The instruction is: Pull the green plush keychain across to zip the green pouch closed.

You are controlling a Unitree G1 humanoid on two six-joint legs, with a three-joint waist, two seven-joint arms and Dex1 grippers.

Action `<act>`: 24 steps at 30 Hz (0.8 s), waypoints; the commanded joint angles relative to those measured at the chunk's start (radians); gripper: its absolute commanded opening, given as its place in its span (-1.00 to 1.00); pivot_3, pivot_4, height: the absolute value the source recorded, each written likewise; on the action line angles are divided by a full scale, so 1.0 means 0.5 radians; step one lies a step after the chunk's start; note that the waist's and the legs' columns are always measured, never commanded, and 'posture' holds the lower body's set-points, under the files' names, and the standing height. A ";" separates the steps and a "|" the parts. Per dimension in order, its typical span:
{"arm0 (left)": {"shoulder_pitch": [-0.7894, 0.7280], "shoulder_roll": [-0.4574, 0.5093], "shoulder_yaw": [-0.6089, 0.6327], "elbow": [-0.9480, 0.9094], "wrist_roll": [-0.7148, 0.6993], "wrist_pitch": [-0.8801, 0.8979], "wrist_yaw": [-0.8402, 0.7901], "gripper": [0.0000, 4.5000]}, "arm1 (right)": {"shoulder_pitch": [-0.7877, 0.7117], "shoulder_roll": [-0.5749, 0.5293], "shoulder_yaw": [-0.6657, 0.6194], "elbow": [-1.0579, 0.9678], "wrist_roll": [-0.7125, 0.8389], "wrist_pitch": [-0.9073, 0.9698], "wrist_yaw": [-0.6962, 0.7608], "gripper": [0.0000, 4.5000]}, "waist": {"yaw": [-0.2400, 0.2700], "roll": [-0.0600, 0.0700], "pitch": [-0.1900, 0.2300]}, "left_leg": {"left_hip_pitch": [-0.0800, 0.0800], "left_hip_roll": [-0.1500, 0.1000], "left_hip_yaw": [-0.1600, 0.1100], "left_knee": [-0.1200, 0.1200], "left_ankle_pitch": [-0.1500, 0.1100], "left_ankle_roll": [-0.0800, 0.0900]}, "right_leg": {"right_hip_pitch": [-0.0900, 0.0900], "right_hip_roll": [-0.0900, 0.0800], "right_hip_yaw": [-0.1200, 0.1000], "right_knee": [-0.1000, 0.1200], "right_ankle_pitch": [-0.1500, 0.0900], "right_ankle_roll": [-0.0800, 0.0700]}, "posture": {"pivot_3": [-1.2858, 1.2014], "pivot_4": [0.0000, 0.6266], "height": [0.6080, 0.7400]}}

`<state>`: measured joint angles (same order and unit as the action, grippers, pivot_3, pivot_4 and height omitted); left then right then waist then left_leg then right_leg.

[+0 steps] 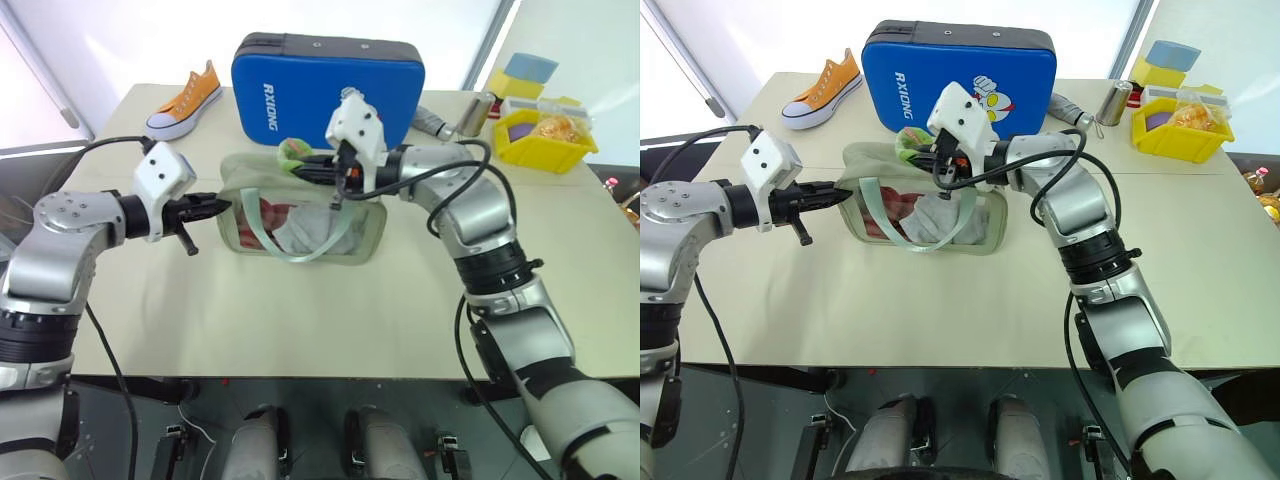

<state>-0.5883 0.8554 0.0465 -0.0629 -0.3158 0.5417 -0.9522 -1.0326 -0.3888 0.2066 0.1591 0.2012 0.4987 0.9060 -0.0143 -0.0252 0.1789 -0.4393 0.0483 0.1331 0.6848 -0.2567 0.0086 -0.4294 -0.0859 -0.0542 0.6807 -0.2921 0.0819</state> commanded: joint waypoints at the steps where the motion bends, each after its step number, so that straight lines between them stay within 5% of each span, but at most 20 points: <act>1: 0.002 0.023 0.064 -0.085 -0.016 -0.002 0.019 -1.00 | -0.075 -0.211 -0.180 -0.133 0.021 0.035 0.028 -0.98 | 0.003 0.000 0.000 | 0.000 0.000 0.000 0.000 0.000 0.000 | 0.000 0.000 0.000 0.000 0.000 0.000 | 0.03 -0.52 1.00; 6: 0.052 0.043 0.090 -0.098 -0.030 -0.008 0.001 -1.00 | -0.005 -0.653 -0.320 -0.220 -0.017 0.109 0.090 -0.98 | 0.003 0.000 0.000 | -0.002 -0.001 -0.001 0.000 -0.001 0.001 | 0.000 -0.002 -0.001 -0.001 0.000 0.000 | 0.03 -0.52 1.00; 14: 0.036 0.018 0.055 -0.087 -0.045 -0.001 0.004 -1.00 | 0.267 -1.059 -0.358 -0.215 -0.176 0.046 0.049 -0.98 | -0.002 0.001 0.000 | 0.000 0.000 0.001 -0.001 -0.001 0.001 | 0.000 -0.002 0.000 -0.001 0.000 0.000 | 0.03 -0.52 1.00; 24: 0.035 -0.012 0.027 -0.093 -0.038 -0.005 0.004 -1.00 | 0.790 -0.662 -0.303 -0.384 -0.120 0.226 -0.295 -0.98 | 0.000 0.000 0.000 | 0.001 0.000 0.001 0.000 0.000 0.000 | 0.000 -0.001 -0.001 -0.001 0.000 0.000 | 0.03 -0.52 1.00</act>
<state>-0.5597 0.8409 0.0481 -0.0947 -0.3370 0.5409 -0.9548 -0.6491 -0.7372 0.0648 0.0165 0.1288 0.5966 0.7853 -0.0142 -0.0251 0.1791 -0.4389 0.0486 0.1336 0.6846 -0.2567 0.0087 -0.4292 -0.0863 -0.0545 0.6802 -0.2921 0.0819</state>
